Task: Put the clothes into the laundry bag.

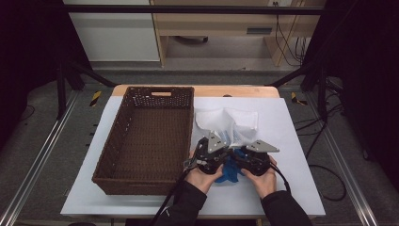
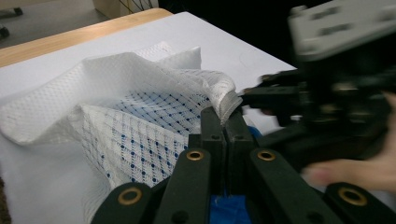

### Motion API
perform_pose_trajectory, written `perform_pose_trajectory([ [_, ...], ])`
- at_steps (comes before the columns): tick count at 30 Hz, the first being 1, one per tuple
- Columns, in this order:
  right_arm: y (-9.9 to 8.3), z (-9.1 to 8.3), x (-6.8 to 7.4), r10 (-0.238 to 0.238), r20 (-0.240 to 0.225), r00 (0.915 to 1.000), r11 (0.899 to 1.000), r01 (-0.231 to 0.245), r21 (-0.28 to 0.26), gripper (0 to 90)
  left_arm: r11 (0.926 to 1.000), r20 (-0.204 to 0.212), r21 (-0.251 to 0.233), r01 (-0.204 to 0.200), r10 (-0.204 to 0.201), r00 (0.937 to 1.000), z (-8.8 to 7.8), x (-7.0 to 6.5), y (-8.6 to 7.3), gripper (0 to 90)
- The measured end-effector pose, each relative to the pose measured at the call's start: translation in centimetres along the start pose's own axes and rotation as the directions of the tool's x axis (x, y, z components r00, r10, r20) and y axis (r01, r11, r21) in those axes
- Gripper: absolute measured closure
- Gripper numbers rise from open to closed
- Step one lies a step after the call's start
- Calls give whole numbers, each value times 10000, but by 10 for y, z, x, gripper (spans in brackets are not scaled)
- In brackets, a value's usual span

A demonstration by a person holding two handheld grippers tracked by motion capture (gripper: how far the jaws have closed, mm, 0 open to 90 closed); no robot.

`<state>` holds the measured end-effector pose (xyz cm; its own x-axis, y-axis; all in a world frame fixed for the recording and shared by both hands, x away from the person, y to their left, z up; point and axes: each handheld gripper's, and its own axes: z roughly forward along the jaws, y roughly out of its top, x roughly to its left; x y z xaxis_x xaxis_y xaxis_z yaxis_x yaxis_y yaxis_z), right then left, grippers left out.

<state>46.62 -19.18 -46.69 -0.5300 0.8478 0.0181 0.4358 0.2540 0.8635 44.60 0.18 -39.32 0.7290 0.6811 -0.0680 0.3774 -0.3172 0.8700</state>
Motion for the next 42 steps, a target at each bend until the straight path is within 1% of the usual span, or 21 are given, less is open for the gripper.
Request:
perform_pose_trajectory([
  [4,-7,-32,2,178,-568,9982,9990,-201,-398,333,10000,-137,-59,21,-22,9999,0,4,0,892],
  [6,-13,-44,3,-183,-452,9988,9993,168,-324,285,10000,-167,-61,44,-45,9999,2,5,1,892],
  [8,-18,-48,1,-383,-225,9990,9993,383,3,238,10000,-189,-54,41,-42,9998,3,5,1,892],
  [11,-24,-35,-2,-30,-486,9988,9959,74,904,204,10000,-209,-38,82,-83,9997,5,6,1,892],
  [12,-25,-28,-1,-66,-572,9983,9925,135,1216,197,10000,-204,-6,68,-68,9998,5,7,1,892],
  [14,-24,-15,2,-407,-451,9982,9865,474,1569,202,10000,-206,-10,58,-58,9998,5,7,1,892],
  [17,-20,-3,6,-347,-552,9979,9867,430,1567,205,9999,-191,-84,107,-109,9998,4,8,1,892],
  [20,-14,-4,13,16,-852,9964,9963,58,863,206,9999,-196,-99,131,-133,9997,5,8,1,892],
  [21,-13,-2,17,86,-879,9961,9968,-15,800,193,9999,-193,-90,118,-120,9997,5,7,1,892],
  [23,-16,3,22,-107,-849,9963,9936,201,1107,193,9999,-191,-88,112,-113,9998,5,7,1,892],
  [25,-19,8,25,-569,-640,9963,9897,647,1275,261,9999,-219,-89,106,-108,9997,4,9,1,892],
  [27,-19,9,27,-1082,-258,9938,9849,1107,1331,407,9997,-235,-149,180,-183,9996,4,10,1,892],
  [30,-15,10,26,-728,-315,9969,9847,768,1564,706,9996,-249,-190,196,-201,9995,2,10,1,892],
  [31,-14,10,24,-619,-367,9974,9836,672,1672,763,9997,-258,-189,170,-175,9995,2,10,1,892],
  [34,-9,8,19,163,-540,9984,9840,-65,1783,812,9993,-237,-275,234,-241,9994,1,10,1,892],
  [35,-7,5,16,369,-655,9972,9884,-267,1498,815,9993,-257,-312,224,-232,9994,1,10,2,892],
  [37,-2,-2,10,713,-831,9940,9967,-678,443,815,9988,-240,-409,280,-290,9993,0,11,2,892],
  [38,0,-4,8,943,-1080,9897,9953,-960,-111,815,9986,-250,-442,281,-292,9993,0,11,2,892],
  [39,2,-3,7,1080,-1056,9885,9920,-1141,-541,814,9985,-247,-469,288,-300,9992,0,11,2,892],
  [40,2,-1,6,1168,-1073,9873,9897,-1247,-701,814,9984,-274,-484,276,-289,9992,-1,11,2,892],
  [42,1,8,5,1300,-738,9888,9879,-1355,-753,811,9985,-228,-465,306,-316,9992,-1,10,2,892],
])
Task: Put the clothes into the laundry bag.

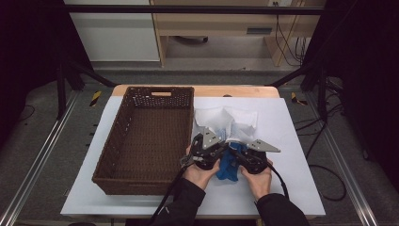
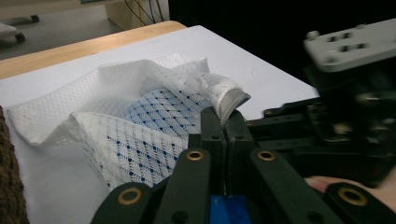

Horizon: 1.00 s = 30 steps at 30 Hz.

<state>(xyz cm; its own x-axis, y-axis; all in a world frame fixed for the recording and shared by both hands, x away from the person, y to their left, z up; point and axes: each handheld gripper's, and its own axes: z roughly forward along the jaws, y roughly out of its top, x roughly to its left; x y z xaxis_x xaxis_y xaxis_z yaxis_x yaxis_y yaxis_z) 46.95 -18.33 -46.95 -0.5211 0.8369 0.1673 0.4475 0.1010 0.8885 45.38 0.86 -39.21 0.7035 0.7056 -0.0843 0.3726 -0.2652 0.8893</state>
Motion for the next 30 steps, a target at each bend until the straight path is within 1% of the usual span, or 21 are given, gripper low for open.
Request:
perform_pose_trajectory([
  [2,1,10,-2,17,314,9995,10000,-19,50,809,10000,71,61,-2,2,10000,0,-1,-1,893],
  [3,2,14,-3,-76,460,9989,10000,75,28,807,10000,90,78,-61,60,9999,0,-1,-1,893],
  [4,3,19,-3,-198,740,9971,9998,196,29,806,9999,132,90,-70,69,9999,0,-2,-1,893],
  [6,2,29,-4,-191,1348,9907,9998,175,130,799,9999,199,107,-117,115,9997,-1,-3,-2,893],
  [8,0,36,-7,-201,1731,9847,9990,128,436,791,9998,259,153,-152,148,9996,0,-4,-2,893],
  [9,2,37,-8,-147,1760,9843,9985,52,543,772,9997,258,165,-178,173,9995,0,-4,-2,893],
  [10,3,38,-9,-240,1732,9846,9978,130,643,756,9997,264,219,-138,132,9996,2,-3,-2,893],
  [11,4,37,-9,-413,1626,9858,9969,299,723,696,9997,247,229,-103,98,9996,3,-2,-3,893],
  [12,5,36,-10,-443,1415,9889,9959,326,838,637,9996,200,276,-62,56,9998,4,-1,-3,893],
  [13,6,31,-10,-550,1216,9911,9939,426,1019,584,9996,183,271,-34,29,9998,4,0,-3,892],
  [14,7,27,-10,-747,1200,9900,9917,612,1129,540,9997,146,248,-6,3,9999,4,0,-3,892],
  [15,8,20,-10,-826,1070,9908,9890,682,1315,455,9998,119,222,3,-6,9999,4,0,-3,892],
  [16,9,11,-10,-1014,948,9903,9863,876,1400,414,9998,96,183,28,-30,9999,4,1,-2,892],
  [17,7,0,-10,-1132,885,9896,9844,996,1449,392,9998,76,194,25,-27,10000,4,1,-2,892],
  [18,5,-10,-11,-1000,806,9917,9852,874,1475,375,9998,71,199,30,-32,10000,4,1,-2,892],
  [19,3,-17,-11,-1057,738,9917,9853,944,1426,367,9998,64,203,23,-24,10000,4,1,-2,892],
  [21,-3,-35,-12,-1200,849,9891,9871,1097,1168,398,9998,37,211,-3,2,10000,4,1,-3,892],
  [23,-7,-47,-15,-1428,985,9848,9830,1296,1298,441,9998,40,205,-18,17,10000,4,0,-3,892],
  [25,-13,-48,-19,-1391,1019,9850,9790,1213,1638,449,9997,45,239,-27,26,10000,4,0,-3,892],
  [27,-17,-45,-22,-1104,987,9890,9769,896,1942,465,9997,63,235,-14,12,10000,3,0,-3,892],
  [30,-16,-39,-26,-1033,1379,9850,9763,739,2036,497,9997,71,256,-42,40,10000,3,0,-3,892],
])
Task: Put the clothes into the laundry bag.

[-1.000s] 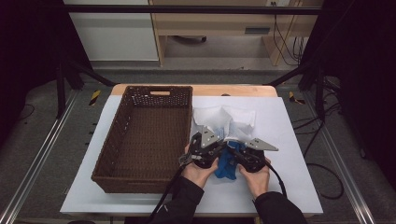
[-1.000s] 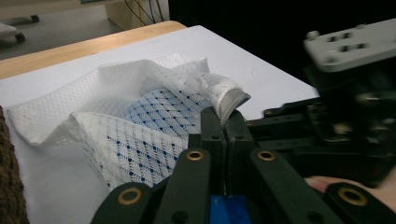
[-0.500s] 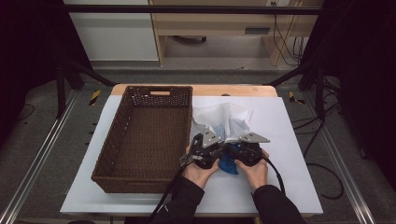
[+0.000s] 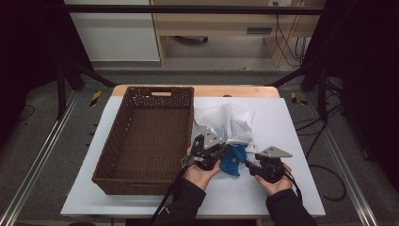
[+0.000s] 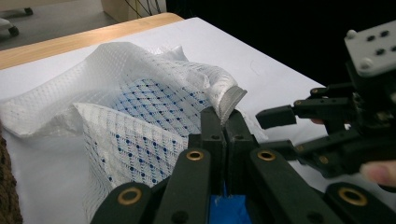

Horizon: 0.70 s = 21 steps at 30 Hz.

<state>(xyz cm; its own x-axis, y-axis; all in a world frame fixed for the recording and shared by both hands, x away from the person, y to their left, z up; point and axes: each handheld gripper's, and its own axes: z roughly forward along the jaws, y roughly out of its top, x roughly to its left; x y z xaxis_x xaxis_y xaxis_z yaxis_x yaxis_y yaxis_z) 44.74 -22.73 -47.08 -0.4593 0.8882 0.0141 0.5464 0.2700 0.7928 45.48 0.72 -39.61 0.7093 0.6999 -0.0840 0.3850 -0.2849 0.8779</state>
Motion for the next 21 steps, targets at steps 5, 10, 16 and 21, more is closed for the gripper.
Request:
perform_pose_trajectory([
  [5,0,7,-7,403,135,9991,9975,-410,575,635,10000,21,-6,-1,1,10000,0,0,0,892],
  [10,-1,13,-4,-56,83,9999,9934,46,1148,860,10000,13,-13,13,-13,10000,0,0,0,892],
  [16,-2,-11,-6,88,-24,10000,9940,-85,1087,899,10000,35,-46,61,-61,10000,0,1,1,892],
  [21,-16,-44,-6,45,-117,9999,9966,-35,826,899,10000,38,-66,64,-64,10000,-2,2,2,892],
])
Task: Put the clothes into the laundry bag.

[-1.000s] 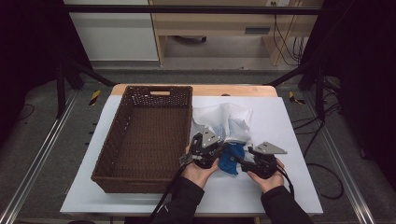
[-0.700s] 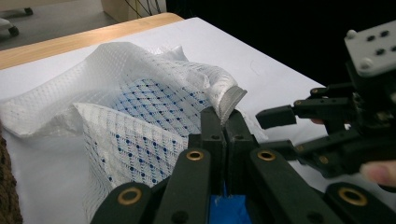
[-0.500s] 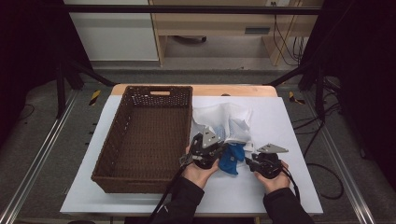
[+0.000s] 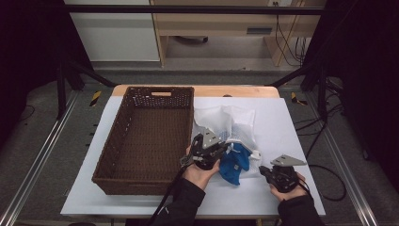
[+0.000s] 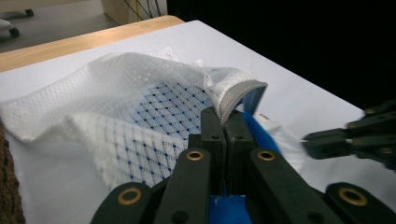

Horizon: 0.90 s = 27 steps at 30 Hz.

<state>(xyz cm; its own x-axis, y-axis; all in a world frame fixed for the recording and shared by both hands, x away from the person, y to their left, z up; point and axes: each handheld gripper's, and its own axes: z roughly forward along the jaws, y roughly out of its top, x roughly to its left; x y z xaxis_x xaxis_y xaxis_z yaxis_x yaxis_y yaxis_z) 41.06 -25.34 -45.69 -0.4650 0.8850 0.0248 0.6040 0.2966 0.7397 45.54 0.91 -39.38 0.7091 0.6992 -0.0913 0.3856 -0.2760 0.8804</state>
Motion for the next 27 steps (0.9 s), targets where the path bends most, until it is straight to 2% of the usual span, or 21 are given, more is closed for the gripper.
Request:
perform_pose_trajectory([
  [1,-4,-7,-1,-12,110,9999,10000,11,84,899,10000,-12,25,-15,15,10000,1,-1,0,892],
  [4,-15,-19,-7,367,-31,9993,9993,-366,93,899,9998,-44,154,-82,83,10000,3,-2,-1,892],
  [9,-17,-8,-6,256,-368,9990,9960,-224,863,881,9994,-30,259,-232,233,9997,5,-3,-3,892],
  [10,-17,-8,-6,268,-380,9989,9967,-238,771,842,9994,-17,266,-242,243,9997,5,-3,-3,892],
  [11,-16,-10,-5,249,-269,9993,9988,-237,422,736,9994,-6,260,-249,249,9997,5,-3,-3,892],
  [12,-14,-12,-5,127,-136,9998,9998,-129,-145,662,9993,-3,256,-257,257,9997,5,-3,-3,892],
  [14,-9,-17,0,-105,-123,9999,9931,89,-1172,496,9994,9,252,-217,217,9998,5,-4,-3,892],
  [15,-6,-17,4,-276,-264,9993,9872,231,-1579,466,9995,15,235,-208,207,9998,5,-4,-3,892],
  [16,-3,-15,9,-435,-517,9977,9849,341,-1699,436,9995,2,233,-234,234,9997,5,-4,-3,892],
  [19,6,1,30,-905,-1114,9897,9849,723,-1572,232,9996,-1,212,-210,210,9998,4,-3,-2,892],
  [22,12,19,45,-872,-1184,9891,9909,739,-1125,89,9996,12,189,-211,211,9998,4,-3,-2,892],
  [26,16,36,58,-978,-1181,9882,9934,898,-709,57,9996,25,187,-218,218,9998,4,-3,-3,892],
  [27,17,39,60,-1185,-1127,9865,9922,1132,-524,73,9996,26,194,-211,210,9998,4,-3,-3,892],
])
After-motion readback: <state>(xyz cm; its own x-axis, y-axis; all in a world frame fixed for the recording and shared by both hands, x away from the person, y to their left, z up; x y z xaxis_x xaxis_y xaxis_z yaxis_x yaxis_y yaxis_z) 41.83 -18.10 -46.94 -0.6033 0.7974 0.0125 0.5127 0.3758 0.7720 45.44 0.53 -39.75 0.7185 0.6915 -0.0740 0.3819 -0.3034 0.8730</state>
